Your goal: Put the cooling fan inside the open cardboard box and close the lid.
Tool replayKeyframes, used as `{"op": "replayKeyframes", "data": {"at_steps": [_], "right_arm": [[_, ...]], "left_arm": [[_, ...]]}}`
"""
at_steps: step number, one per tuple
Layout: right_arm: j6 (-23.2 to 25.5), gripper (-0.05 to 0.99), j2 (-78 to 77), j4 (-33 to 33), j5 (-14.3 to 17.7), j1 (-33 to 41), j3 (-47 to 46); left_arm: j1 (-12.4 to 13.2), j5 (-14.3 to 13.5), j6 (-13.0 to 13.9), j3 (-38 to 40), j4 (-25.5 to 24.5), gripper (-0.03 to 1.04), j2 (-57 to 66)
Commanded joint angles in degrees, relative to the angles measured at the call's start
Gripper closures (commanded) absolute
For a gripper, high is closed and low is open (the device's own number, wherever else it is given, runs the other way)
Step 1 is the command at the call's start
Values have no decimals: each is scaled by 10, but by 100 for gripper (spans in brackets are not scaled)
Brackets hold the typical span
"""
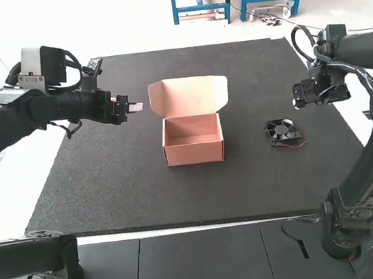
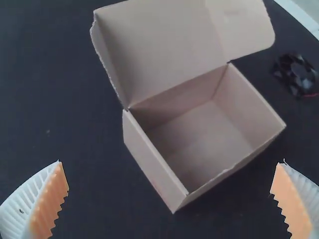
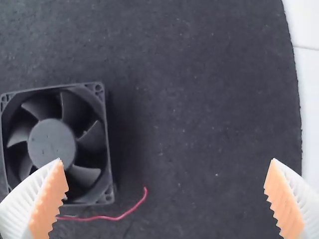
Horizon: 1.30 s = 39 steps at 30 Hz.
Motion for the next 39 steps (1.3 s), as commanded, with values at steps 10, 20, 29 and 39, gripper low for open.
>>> {"op": "replayKeyframes", "data": {"at_steps": [10, 20, 29, 39], "right_arm": [[19, 4, 66, 0, -1, 2, 31], [30, 5, 115, -6, -2, 3, 56], [36, 5, 151, -27, -1, 5, 87], [37, 5, 172, -79, -7, 6, 99]], "left_arm": [[0, -2, 32, 8, -31, 5, 8], [4, -2, 32, 14, -36, 5, 8], [4, -2, 29, 17, -35, 5, 8], [9, -2, 27, 26, -28, 5, 8]]}}
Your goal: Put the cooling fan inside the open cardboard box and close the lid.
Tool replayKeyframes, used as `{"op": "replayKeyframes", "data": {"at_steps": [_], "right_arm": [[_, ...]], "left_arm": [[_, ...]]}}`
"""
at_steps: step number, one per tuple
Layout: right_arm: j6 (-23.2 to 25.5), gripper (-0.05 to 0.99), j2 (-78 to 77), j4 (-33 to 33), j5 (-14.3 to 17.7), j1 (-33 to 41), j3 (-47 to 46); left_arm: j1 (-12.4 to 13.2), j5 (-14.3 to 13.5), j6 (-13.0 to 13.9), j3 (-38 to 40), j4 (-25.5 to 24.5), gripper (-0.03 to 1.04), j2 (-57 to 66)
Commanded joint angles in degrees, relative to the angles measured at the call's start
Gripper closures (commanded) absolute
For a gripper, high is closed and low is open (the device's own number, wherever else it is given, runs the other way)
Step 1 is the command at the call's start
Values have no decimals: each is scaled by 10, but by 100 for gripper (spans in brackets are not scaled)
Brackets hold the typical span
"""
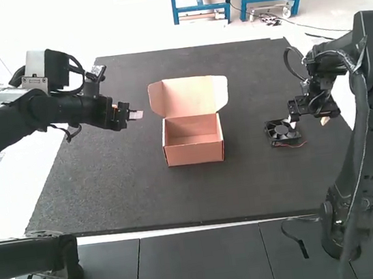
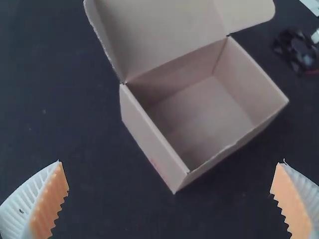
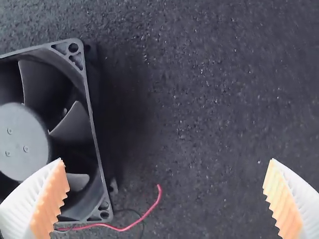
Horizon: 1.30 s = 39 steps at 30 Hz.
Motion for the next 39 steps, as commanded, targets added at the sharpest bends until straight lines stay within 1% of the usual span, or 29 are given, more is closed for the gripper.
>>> {"op": "replayKeyframes", "data": {"at_steps": [1, 8, 26, 36, 39], "right_arm": [[9, 5, 5, -8, -6, 6, 20], [12, 5, 24, -11, -6, 7, 34], [13, 5, 58, -24, 2, 11, 56], [13, 5, 75, -28, 21, 7, 66], [15, 5, 81, -31, 30, 6, 82]], "left_arm": [[8, -2, 2, 27, 6, 5, 1], [10, -2, -5, 33, 7, 5, -1], [10, -2, -9, 40, 5, 5, -2], [10, -1, -10, 40, 4, 5, -5], [9, -1, -16, 39, 7, 5, -5]]}}
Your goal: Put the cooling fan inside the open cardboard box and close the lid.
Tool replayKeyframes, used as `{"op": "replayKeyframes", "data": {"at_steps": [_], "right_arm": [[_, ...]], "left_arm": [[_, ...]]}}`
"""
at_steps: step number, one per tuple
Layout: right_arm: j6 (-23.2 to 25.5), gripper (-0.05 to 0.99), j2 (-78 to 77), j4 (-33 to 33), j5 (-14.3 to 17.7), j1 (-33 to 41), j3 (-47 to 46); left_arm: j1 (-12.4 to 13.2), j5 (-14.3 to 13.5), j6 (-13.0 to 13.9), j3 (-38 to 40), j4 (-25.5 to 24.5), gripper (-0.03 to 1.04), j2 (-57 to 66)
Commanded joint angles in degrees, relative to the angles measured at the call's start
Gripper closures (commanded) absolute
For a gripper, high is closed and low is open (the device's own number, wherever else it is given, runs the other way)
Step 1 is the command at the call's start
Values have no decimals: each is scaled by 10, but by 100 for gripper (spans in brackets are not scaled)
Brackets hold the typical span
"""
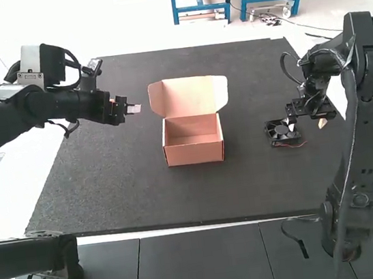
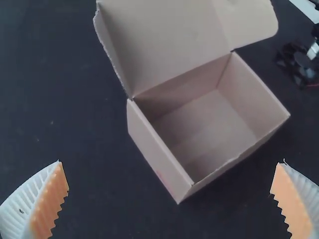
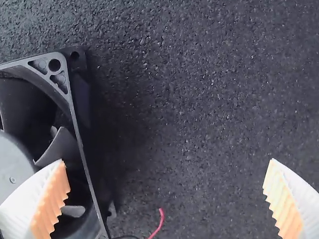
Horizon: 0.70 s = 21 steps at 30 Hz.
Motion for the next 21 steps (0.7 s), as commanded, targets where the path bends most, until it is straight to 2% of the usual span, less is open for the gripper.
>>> {"op": "replayKeyframes", "data": {"at_steps": [1, 14, 18, 21], "right_arm": [[7, 5, 10, -4, 18, 1, 26], [7, 8, 52, -80, 13, 9, 71], [19, 14, 68, -109, -26, 14, 97], [27, 25, 77, -135, -55, 17, 110]], "left_arm": [[4, -1, -8, 22, 6, 5, -5], [6, 0, -8, 30, 13, 5, -5], [7, 0, -8, 30, 15, 5, -5], [7, 0, -8, 32, 14, 5, -5]]}}
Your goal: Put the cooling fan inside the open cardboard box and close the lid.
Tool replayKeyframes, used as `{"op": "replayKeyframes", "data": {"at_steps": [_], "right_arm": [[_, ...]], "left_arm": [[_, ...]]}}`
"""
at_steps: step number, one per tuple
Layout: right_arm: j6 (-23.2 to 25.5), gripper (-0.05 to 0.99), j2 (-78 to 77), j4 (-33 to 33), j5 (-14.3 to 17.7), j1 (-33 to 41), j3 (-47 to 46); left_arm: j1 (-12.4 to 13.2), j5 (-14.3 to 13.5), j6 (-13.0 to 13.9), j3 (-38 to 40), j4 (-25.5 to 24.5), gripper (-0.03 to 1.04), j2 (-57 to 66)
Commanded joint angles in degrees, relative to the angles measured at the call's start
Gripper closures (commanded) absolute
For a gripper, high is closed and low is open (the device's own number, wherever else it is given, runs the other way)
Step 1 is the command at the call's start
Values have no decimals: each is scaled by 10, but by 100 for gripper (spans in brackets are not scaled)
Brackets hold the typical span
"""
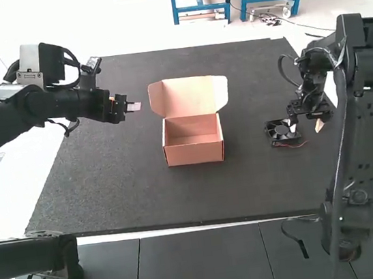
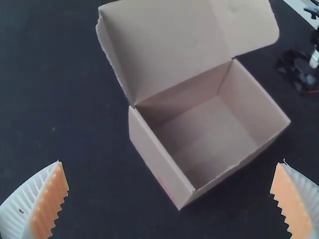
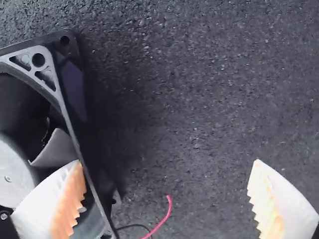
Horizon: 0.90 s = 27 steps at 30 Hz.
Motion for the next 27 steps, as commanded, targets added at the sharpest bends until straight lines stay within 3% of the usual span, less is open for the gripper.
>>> {"op": "replayKeyframes", "data": {"at_steps": [1, 7, 14, 19, 23, 27], "right_arm": [[20, 28, 9, -17, -54, 15, 19], [23, 42, 10, -26, -87, 22, 22], [23, 70, 10, -25, -110, 24, 24], [21, 76, 10, -22, -111, 25, 24], [19, 96, 10, -16, -117, 24, 22], [22, 96, 7, -10, -125, 24, 24]], "left_arm": [[6, 0, -5, 33, 3, 5, -5], [6, 0, -6, 37, 4, 5, -5], [6, 0, -6, 40, 2, 5, -6], [6, 0, -6, 42, 1, 5, -8], [6, 0, -7, 42, 1, 5, -11], [6, 0, -9, 40, 1, 5, -11]]}}
